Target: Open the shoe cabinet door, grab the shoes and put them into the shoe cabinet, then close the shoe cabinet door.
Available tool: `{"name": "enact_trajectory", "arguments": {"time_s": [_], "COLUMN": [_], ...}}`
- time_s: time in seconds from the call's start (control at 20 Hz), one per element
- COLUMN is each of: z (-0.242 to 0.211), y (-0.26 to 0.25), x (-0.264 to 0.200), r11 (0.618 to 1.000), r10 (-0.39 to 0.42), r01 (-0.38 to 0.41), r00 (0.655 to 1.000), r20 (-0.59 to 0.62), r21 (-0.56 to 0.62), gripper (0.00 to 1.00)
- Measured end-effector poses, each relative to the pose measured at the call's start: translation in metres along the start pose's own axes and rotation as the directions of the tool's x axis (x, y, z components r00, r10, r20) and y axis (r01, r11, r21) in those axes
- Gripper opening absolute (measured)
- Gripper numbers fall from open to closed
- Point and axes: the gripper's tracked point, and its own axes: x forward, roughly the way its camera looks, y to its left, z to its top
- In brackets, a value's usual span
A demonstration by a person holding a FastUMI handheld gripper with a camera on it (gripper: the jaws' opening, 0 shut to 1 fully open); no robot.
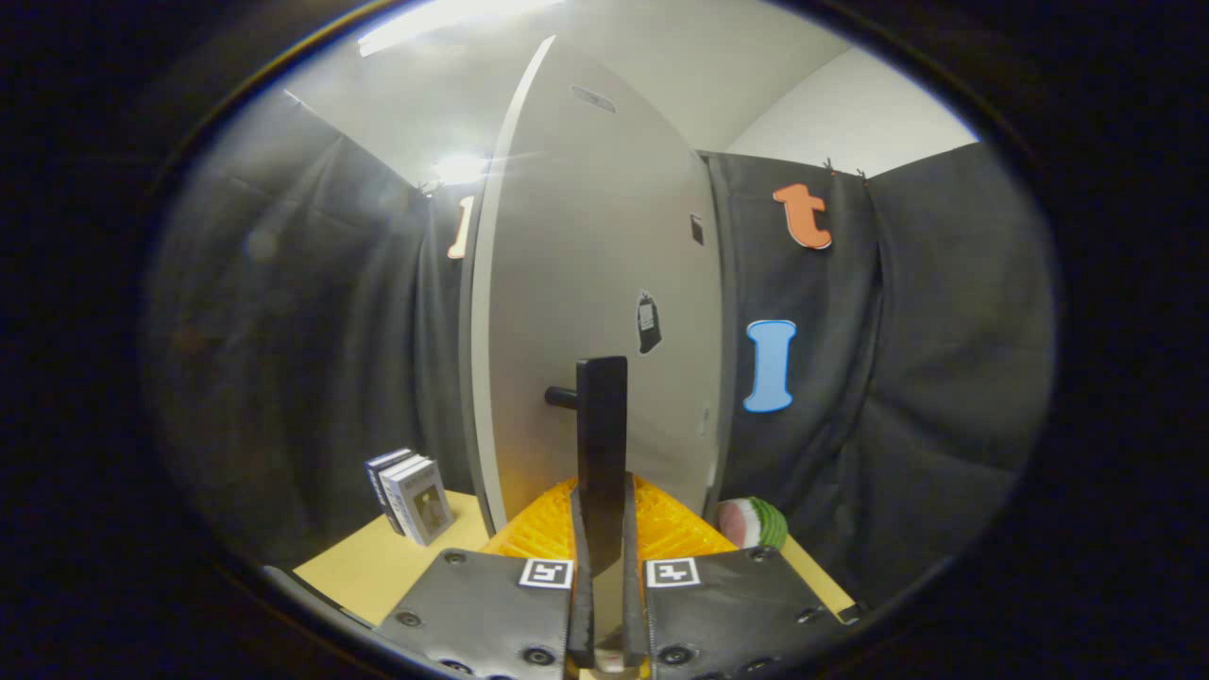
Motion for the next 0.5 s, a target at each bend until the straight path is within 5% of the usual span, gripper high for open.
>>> {"name": "enact_trajectory", "arguments": {"time_s": [0.5], "z": [0.01], "y": [-0.083], "x": [-0.023], "r11": [0.992], "r10": [-0.123], "r01": [0.123], "r00": [0.992], "r20": [0.034], "r21": [-0.018], "gripper": [0.12]}}
